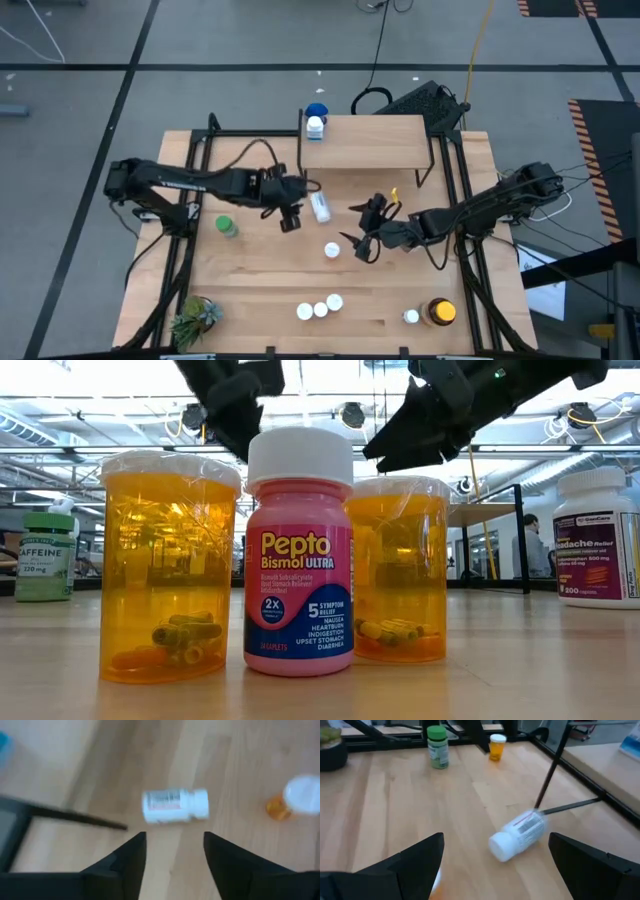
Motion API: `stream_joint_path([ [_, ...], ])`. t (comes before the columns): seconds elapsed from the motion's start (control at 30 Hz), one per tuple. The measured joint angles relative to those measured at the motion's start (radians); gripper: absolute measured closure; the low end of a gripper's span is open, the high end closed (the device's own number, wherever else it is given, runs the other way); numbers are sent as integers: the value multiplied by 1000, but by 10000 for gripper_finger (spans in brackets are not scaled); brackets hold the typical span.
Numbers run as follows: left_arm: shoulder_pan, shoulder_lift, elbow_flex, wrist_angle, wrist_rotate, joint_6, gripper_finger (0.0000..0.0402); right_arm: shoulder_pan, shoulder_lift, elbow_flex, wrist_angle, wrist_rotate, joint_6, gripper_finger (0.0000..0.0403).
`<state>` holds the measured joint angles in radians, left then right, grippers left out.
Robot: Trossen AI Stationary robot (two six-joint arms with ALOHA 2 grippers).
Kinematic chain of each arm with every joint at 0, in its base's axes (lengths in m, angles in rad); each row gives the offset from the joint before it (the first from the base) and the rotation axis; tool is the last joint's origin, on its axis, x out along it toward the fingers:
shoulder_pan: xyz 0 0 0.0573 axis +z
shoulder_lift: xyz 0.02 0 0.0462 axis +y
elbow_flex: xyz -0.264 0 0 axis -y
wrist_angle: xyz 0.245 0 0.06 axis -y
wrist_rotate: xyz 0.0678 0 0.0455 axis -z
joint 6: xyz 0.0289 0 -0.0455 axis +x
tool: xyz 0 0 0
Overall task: Pick and place medicine bottles onto shelf by color
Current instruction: Put the white bottle on the shelf
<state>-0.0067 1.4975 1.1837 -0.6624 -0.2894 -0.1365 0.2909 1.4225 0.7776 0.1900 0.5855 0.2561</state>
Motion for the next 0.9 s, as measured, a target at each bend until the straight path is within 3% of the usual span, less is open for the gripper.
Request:
stream_joint_path([
  [0.2,-7,0,-105,106,-1,49,125,-36,56,0,54,-96,28,46],
  [0.47,-7,42,-205,388,-3,543,101,-49,74,0,57,-93,4,46],
  [0.67,-8,195,-135,380,-5,778,101,-40,69,0,-26,-139,-3,46],
  [0.9,9,409,40,341,-69,894,101,-40,55,0,-117,-171,51,46],
])
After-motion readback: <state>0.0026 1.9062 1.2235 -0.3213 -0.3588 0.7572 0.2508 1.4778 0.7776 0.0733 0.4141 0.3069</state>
